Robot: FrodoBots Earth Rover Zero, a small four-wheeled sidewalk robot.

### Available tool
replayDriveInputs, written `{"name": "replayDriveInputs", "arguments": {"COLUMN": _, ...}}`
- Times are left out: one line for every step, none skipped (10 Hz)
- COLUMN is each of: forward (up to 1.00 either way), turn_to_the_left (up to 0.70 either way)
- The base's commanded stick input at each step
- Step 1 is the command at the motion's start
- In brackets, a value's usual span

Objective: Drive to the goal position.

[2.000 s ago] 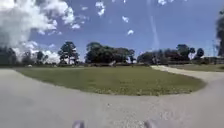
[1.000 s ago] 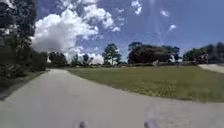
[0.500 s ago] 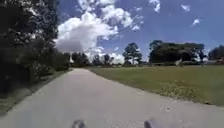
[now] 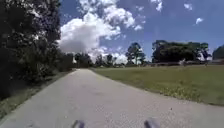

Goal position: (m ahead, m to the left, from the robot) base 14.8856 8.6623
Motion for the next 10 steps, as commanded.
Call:
{"name": "replayDriveInputs", "arguments": {"forward": 0.50, "turn_to_the_left": 0.00}}
{"name": "replayDriveInputs", "arguments": {"forward": 0.50, "turn_to_the_left": 0.00}}
{"name": "replayDriveInputs", "arguments": {"forward": 0.50, "turn_to_the_left": 0.00}}
{"name": "replayDriveInputs", "arguments": {"forward": 0.50, "turn_to_the_left": 0.00}}
{"name": "replayDriveInputs", "arguments": {"forward": 0.50, "turn_to_the_left": 0.00}}
{"name": "replayDriveInputs", "arguments": {"forward": 0.50, "turn_to_the_left": 0.00}}
{"name": "replayDriveInputs", "arguments": {"forward": 0.50, "turn_to_the_left": 0.00}}
{"name": "replayDriveInputs", "arguments": {"forward": 0.50, "turn_to_the_left": 0.11}}
{"name": "replayDriveInputs", "arguments": {"forward": 0.50, "turn_to_the_left": 0.25}}
{"name": "replayDriveInputs", "arguments": {"forward": 0.50, "turn_to_the_left": 0.25}}
